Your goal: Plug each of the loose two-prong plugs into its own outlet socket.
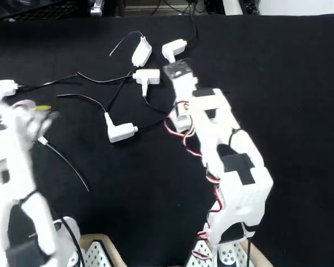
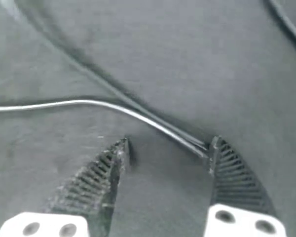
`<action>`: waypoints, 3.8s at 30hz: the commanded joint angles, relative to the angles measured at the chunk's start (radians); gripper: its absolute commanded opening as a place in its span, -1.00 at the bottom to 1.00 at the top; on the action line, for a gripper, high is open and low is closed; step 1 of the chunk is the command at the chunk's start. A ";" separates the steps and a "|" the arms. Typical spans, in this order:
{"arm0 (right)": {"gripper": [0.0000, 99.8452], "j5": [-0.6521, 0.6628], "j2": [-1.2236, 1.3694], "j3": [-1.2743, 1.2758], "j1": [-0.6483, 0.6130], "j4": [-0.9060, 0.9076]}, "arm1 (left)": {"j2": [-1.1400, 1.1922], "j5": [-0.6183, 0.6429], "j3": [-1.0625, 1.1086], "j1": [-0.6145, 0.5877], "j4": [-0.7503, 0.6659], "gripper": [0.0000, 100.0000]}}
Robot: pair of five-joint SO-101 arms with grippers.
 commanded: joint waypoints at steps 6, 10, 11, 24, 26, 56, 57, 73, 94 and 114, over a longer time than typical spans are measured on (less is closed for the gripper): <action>-0.45 0.089 -0.042 -0.165 -0.144 0.104 | -0.133 -0.124 0.424 -0.314 -0.161 -0.30; -0.45 0.081 -0.042 -0.312 -0.183 0.209 | -0.135 -0.144 0.516 -0.341 -0.249 -0.30; -0.45 0.081 -0.042 -0.346 -0.195 0.239 | -0.135 -0.144 0.532 -0.338 -0.278 -0.30; -0.45 0.445 -0.025 -0.455 -0.437 0.431 | -0.143 -0.144 0.604 -0.341 -0.427 -0.30; -0.45 0.489 -0.041 -0.475 -0.428 0.456 | -0.143 -0.144 0.604 -0.341 -0.428 -0.30; -0.42 0.505 0.750 -1.319 -0.626 0.577 | -0.143 -0.146 0.596 -0.343 -0.430 -0.30; -0.46 0.502 0.771 -1.372 -0.626 0.606 | -0.143 -0.146 0.596 -0.343 -0.430 -0.30; -0.98 0.502 0.978 -1.917 -0.535 0.809 | -0.143 -0.146 0.601 -0.343 -0.430 -0.31; -0.97 0.545 0.987 -1.910 -0.023 0.574 | -0.143 -0.146 0.599 -0.341 -0.431 -0.30; -0.23 0.261 0.878 -1.917 0.046 0.631 | -0.144 -0.146 0.588 -0.344 -0.433 -0.30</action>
